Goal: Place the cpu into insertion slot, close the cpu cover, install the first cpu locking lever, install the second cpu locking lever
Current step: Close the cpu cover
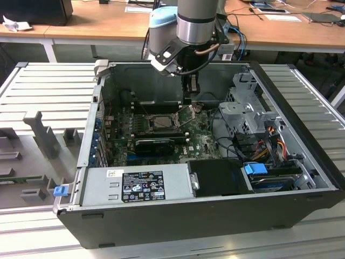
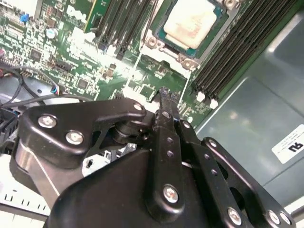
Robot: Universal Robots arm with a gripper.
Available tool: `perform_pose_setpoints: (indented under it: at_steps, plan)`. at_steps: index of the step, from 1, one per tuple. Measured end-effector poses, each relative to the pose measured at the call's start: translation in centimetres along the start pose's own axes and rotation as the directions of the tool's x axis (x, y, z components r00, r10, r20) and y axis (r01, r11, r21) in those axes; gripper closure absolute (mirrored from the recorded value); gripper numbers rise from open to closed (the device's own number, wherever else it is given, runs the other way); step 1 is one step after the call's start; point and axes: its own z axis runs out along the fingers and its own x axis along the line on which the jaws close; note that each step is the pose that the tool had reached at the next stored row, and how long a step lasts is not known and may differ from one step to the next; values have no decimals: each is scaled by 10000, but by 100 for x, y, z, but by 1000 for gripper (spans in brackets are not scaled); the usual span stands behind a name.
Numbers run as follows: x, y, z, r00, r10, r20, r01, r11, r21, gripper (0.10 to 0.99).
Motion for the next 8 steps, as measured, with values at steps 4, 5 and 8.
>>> perform_pose_setpoints:
  at_steps: [4,5,8]
  plan:
    - [-1,33,33,10000,0,0,0,10000,0,980]
    - [-2,68,69,10000,-1,1,1,10000,0,980]
    - [-3,206,125,10000,-9,3,9,10000,1,980]
